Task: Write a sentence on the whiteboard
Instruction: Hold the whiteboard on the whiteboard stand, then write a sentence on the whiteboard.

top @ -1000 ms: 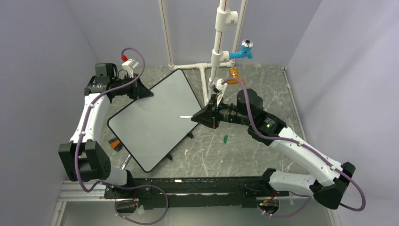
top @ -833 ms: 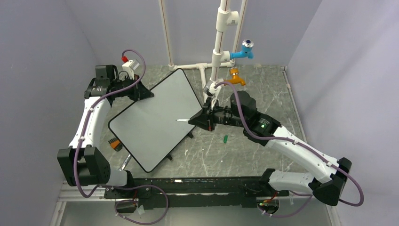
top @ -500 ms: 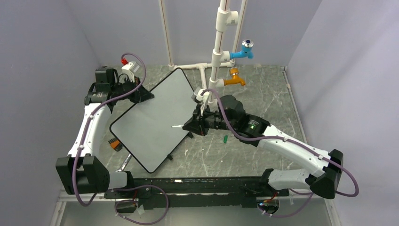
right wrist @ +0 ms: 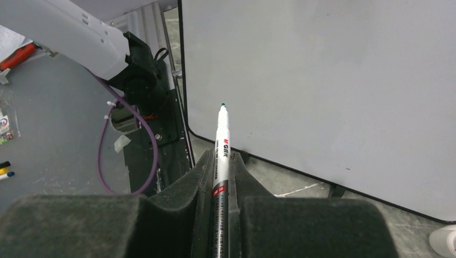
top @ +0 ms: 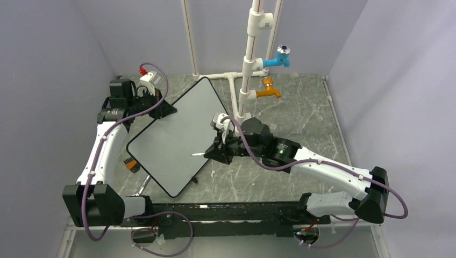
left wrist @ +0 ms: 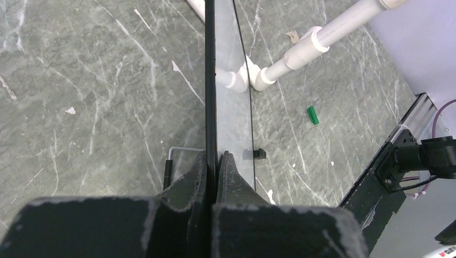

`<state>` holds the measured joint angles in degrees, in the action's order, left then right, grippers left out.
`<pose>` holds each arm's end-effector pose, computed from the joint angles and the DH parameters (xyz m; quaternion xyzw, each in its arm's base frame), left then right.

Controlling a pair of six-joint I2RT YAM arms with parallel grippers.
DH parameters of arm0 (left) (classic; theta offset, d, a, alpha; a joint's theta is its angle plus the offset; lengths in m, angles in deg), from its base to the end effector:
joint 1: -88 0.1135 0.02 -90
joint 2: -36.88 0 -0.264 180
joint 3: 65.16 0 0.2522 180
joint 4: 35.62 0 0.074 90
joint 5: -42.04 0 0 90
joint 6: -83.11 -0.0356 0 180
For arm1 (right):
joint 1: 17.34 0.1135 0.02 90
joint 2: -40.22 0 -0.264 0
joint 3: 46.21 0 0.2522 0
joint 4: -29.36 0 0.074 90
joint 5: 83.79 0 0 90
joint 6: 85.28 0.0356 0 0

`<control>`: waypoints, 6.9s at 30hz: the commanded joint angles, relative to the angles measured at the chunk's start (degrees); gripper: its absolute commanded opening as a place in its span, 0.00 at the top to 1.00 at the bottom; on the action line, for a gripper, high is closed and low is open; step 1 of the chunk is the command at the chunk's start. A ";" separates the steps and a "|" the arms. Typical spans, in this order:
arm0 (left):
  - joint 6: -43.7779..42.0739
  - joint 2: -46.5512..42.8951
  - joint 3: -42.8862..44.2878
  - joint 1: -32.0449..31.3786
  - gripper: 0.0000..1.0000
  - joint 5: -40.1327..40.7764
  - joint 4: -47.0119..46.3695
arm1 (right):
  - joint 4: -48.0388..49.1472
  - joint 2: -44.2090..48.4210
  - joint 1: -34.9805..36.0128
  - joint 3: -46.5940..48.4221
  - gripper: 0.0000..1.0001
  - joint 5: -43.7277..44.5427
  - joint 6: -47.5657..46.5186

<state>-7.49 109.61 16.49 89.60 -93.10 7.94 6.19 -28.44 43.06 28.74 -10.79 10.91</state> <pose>0.2729 -0.0176 0.3484 0.1712 0.8193 -0.3316 0.4354 0.1283 0.2469 0.3557 -0.4403 0.6670 0.4226 0.4272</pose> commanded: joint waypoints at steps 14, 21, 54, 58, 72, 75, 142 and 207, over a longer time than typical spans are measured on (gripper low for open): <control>-8.20 -0.97 -2.63 -4.07 1.00 10.97 1.47 | 8.39 -6.85 8.68 2.32 1.00 7.10 -5.67; -8.25 -1.19 -2.70 -4.36 1.00 12.09 1.58 | 14.96 -11.59 11.85 5.89 1.00 12.61 -5.43; -9.15 -2.76 -3.16 -6.29 1.00 14.32 1.97 | 22.71 -28.76 12.56 22.70 1.00 9.46 -5.23; -9.22 -2.77 -3.12 -6.35 1.00 14.42 1.94 | 22.61 -29.50 12.49 23.07 1.00 9.36 -5.27; -9.28 -2.98 -3.14 -6.64 1.00 14.84 2.11 | 22.04 -29.90 12.41 20.89 1.00 13.10 -5.63; -9.25 -3.04 -3.21 -6.79 1.00 14.94 2.18 | 21.54 -29.71 12.23 20.39 1.00 15.11 -6.42; -9.16 -3.82 -3.52 -7.06 1.00 17.03 2.24 | 16.64 -29.40 13.18 24.42 1.00 14.86 -6.69; -9.28 -4.09 -3.40 -7.06 1.00 17.23 2.33 | 16.04 -26.20 13.19 19.82 1.00 11.86 -5.67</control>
<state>-8.78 104.69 15.36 82.87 -84.91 6.50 19.44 -52.90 56.31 45.46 1.56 5.34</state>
